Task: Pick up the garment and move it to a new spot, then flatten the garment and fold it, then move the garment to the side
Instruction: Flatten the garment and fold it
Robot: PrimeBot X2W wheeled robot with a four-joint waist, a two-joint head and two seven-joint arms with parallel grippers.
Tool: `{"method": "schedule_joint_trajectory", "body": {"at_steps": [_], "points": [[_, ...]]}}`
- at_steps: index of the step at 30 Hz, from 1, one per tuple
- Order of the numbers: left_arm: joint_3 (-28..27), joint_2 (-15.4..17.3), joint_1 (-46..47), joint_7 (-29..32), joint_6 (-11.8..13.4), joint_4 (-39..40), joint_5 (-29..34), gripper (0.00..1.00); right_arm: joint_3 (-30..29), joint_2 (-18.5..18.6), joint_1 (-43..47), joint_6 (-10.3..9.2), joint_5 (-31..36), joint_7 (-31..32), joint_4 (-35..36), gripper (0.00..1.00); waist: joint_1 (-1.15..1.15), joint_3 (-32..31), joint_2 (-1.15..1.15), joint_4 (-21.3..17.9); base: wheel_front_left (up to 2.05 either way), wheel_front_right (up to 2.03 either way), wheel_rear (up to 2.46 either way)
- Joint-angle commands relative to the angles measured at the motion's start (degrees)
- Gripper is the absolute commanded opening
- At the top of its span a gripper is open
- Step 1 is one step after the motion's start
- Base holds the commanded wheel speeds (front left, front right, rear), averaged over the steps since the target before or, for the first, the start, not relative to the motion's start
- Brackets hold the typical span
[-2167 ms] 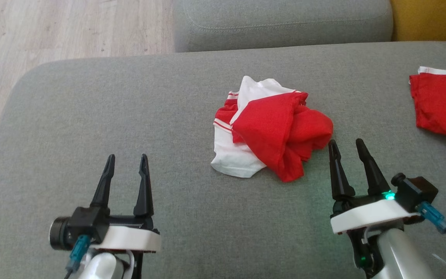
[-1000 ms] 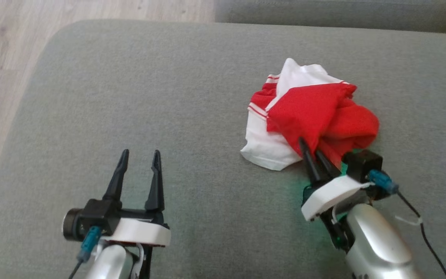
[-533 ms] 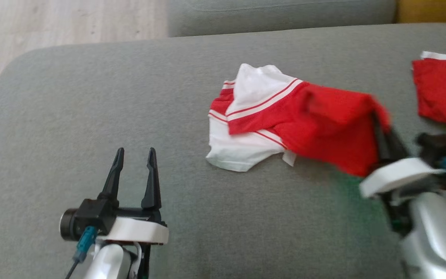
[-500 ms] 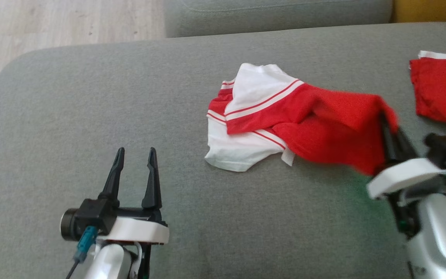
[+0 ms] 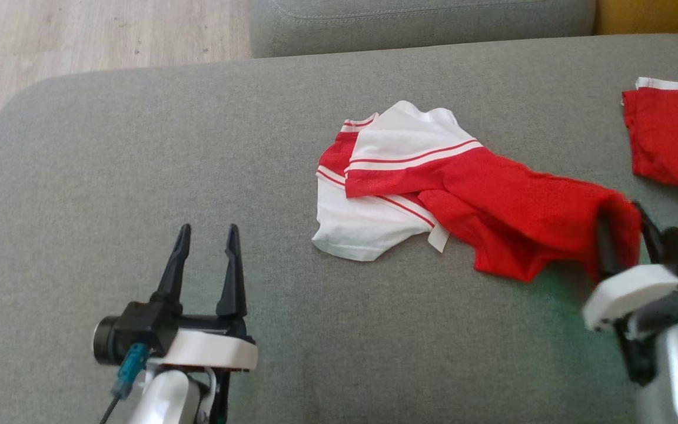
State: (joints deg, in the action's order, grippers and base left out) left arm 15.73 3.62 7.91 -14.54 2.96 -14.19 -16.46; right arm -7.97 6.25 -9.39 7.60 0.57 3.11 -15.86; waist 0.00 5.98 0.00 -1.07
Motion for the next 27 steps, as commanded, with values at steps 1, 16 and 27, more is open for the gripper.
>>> {"method": "schedule_joint_trajectory", "body": {"at_steps": [1, 16, 27], "points": [[-2.54, 0.03, 1.62, -0.46, -0.13, 1.61, 0.75, 1.00, 1.99, -0.30, -2.00, -0.11, -0.01, -1.48, 2.86, 1.00, 0.00, -0.03, 0.00, -0.03, 0.00, 0.00, 0.00], [-2.69, -0.40, 1.54, -0.46, -0.95, 1.43, 1.65, 1.00, 19.09, -3.34, 0.19, -0.11, -8.69, -12.69, 4.35, 1.00, 0.00, -0.10, 0.00, 0.36, 0.00, 0.00, 0.00], [-1.14, -0.63, 4.41, -0.46, -1.47, 1.73, 1.66, 1.00, 13.19, -3.36, -11.01, -0.11, -6.00, -6.53, -0.18, 1.00, 0.00, 6.28, 0.00, 4.27, 0.00, 0.00, 0.00]]}}
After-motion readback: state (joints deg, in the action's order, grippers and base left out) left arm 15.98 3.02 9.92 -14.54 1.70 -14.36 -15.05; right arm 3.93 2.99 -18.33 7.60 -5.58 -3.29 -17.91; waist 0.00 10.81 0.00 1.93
